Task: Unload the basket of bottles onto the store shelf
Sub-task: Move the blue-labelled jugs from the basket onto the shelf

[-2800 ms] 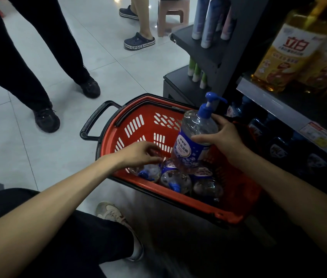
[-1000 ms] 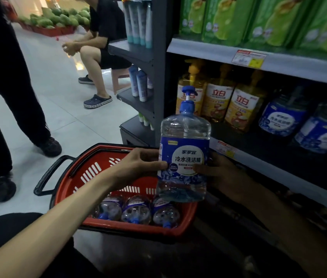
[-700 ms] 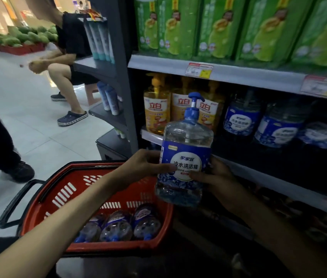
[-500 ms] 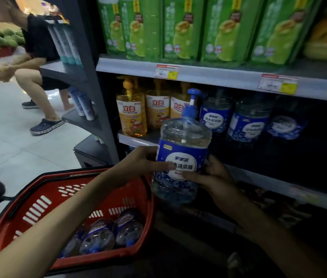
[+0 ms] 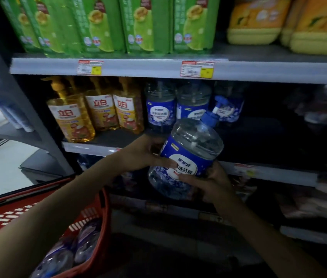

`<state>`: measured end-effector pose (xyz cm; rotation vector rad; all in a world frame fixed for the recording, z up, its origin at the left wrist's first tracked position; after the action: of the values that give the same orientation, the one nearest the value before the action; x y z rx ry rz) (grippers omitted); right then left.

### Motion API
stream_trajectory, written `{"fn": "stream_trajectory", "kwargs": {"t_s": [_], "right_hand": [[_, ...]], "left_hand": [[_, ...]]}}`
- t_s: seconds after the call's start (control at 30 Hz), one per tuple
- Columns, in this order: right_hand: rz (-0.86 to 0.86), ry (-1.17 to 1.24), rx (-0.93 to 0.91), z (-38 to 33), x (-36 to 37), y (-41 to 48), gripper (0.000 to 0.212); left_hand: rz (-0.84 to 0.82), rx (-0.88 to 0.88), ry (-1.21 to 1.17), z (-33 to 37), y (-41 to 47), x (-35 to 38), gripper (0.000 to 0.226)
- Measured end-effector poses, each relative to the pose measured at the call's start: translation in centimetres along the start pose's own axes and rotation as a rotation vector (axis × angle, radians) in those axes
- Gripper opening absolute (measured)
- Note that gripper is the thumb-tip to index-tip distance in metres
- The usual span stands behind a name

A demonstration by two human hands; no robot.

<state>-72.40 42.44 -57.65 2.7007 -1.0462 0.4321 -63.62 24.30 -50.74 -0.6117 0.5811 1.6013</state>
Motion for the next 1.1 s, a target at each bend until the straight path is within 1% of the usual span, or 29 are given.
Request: {"fn": "stream_trajectory", "kwargs": {"t_s": [0.1,0.2,0.33,0.47,0.57,0.67,0.8,0.9,1.0,1.1], "right_hand": [[0.098,0.022,-0.067,-0.5,-2.3,0.2,0.078],[0.179,0.037,-0.150,-1.2,-4.1,0.6,0.079],[0.248,0.045,-0.240,-1.7,-5.9,1.6,0.081],[0.326,0.041,-0.288,-1.7,-7.6,2.6,0.083],[0.381,0.044,-0.307,-2.3,-8.5,3.3,0.089],[0.393,0.046,-0.319,-2.9,-9.7,4.5,0.092],[0.381,-0.013,-0.325,-3.6,-11.2,5.9,0.096],[0.355,-0.092,-0.330,-4.2,-12.4,6.8,0.094],[0.318,-0.155,-0.326,-4.5,-13.5,7.4,0.094],[0.291,-0.209,-0.332,-4.9,-14.1,7.8,0.092]], "left_hand": [[-0.004,0.045,-0.024,1.1,2.7,1.0,0.048],[-0.012,0.065,-0.041,2.2,5.6,1.7,0.050],[-0.032,0.091,0.080,3.9,9.1,2.3,0.064],[-0.016,0.116,0.280,5.0,12.1,2.8,0.065],[-0.016,0.130,0.257,5.6,13.7,2.9,0.067],[0.005,0.147,0.245,5.9,15.2,3.0,0.067],[0.080,0.161,0.184,5.3,16.5,3.5,0.069],[0.132,0.193,0.115,4.6,17.1,4.6,0.075],[0.196,0.178,0.027,3.9,17.6,5.7,0.079],[0.265,0.197,-0.009,3.1,18.1,6.5,0.078]]}}
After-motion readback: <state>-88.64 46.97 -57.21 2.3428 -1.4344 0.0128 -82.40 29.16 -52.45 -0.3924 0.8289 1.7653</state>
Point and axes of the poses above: each hand's wrist, its own y-axis towards the middle knuckle, its own x-axis out of the palm, z = x × y, the point moved 4 cm from there along y, towards the middle knuckle, and after that the axes turned 11 degrees about y, right-handed, at the moved point
